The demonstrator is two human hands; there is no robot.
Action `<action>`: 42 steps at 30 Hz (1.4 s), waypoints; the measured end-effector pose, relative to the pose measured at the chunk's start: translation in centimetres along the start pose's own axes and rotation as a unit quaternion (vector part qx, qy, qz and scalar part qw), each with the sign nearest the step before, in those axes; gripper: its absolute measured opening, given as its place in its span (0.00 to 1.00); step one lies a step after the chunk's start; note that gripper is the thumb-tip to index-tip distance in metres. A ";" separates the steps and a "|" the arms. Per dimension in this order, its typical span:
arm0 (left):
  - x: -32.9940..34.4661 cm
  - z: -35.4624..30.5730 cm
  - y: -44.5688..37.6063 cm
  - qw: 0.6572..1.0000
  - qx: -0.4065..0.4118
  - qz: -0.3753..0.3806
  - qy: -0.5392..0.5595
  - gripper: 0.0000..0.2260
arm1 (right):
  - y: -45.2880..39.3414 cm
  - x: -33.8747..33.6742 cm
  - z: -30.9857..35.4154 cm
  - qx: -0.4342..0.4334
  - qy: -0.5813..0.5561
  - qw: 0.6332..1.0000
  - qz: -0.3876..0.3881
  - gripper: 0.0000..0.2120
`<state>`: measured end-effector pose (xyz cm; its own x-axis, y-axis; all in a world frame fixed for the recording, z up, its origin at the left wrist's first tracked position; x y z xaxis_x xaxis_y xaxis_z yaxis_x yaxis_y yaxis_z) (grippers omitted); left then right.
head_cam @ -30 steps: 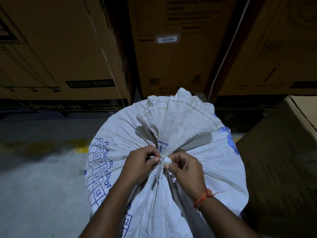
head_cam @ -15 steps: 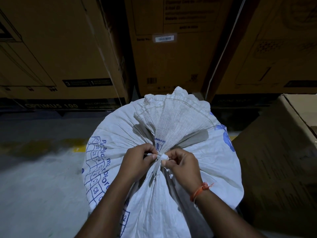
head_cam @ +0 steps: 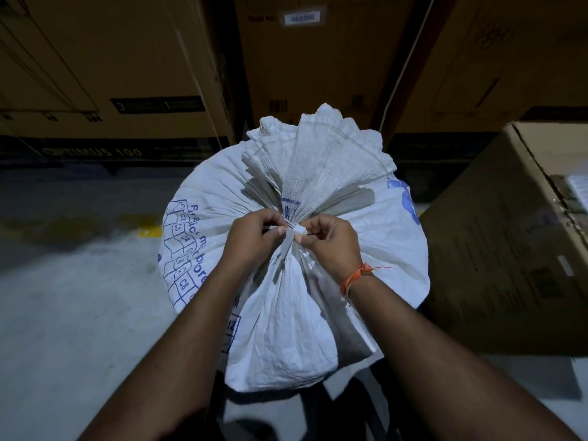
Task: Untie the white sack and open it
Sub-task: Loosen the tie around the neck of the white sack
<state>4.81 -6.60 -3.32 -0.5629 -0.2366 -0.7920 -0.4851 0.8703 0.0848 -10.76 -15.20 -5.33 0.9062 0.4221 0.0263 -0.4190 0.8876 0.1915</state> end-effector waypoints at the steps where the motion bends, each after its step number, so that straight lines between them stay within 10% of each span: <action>1: 0.0 0.0 0.0 1.000 0.002 0.000 -0.004 0.03 | 0.0 -0.1 -0.1 0.001 0.000 1.000 0.002 0.08; 42: 0.5 0.9 -1.2 1.000 0.008 0.003 0.003 0.03 | -0.7 -0.6 -0.1 0.001 0.035 0.999 0.014 0.07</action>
<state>5.70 -7.36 -4.38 -0.5694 -0.2334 -0.7882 -0.4703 0.8789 0.0794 -11.00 -16.03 -5.60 0.8881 0.4583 -0.0362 -0.4437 0.8750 0.1936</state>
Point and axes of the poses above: each hand's wrist, its own y-axis away from the middle knuckle, its own x-axis out of the palm, z = x × y, the point moved 3 cm from there along -y, towards the middle knuckle, and after that the axes turned 15 degrees about -y, right-handed, at the moved point
